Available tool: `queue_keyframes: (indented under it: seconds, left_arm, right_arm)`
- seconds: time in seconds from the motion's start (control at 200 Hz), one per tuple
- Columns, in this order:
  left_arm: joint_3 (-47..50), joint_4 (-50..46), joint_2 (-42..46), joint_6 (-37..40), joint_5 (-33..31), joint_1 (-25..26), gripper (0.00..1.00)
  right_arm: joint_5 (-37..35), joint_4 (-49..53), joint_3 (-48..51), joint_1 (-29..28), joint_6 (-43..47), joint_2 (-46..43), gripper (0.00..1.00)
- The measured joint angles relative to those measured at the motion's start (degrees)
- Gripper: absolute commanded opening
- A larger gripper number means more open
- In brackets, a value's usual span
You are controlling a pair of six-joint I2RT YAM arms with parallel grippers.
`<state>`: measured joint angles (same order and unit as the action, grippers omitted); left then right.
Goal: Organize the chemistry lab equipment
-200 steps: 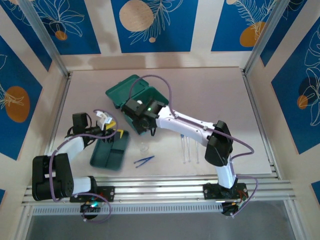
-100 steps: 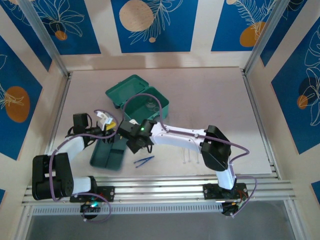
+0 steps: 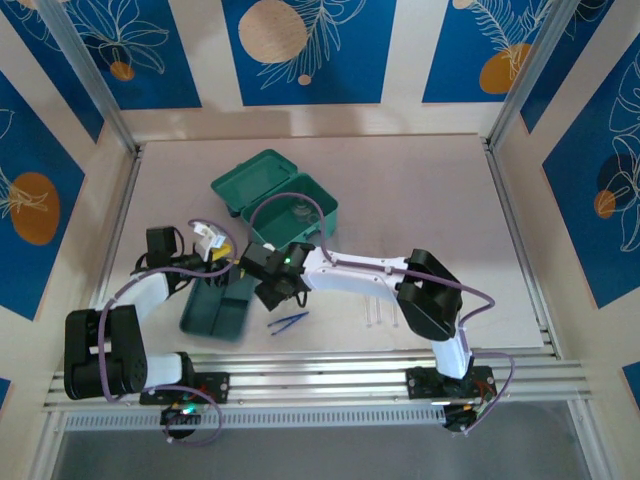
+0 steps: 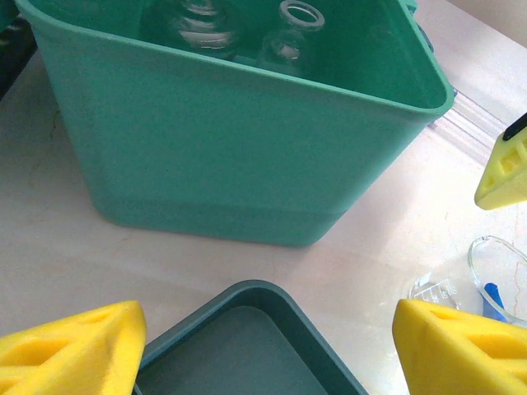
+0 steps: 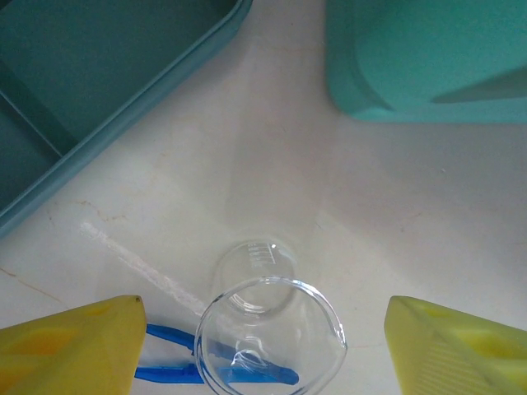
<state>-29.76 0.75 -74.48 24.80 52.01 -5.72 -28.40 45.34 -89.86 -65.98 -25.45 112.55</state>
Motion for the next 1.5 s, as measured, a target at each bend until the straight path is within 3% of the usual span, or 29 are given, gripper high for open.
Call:
queue_keyframes:
  seconds: [1.496]
  left_arm:
    - [-0.07, 0.02, -0.17, -0.02, -0.07, 0.00, 0.79]
  right_arm:
    - [1.09, 0.50, 1.66, 0.92, 1.16, 2.80, 0.59]
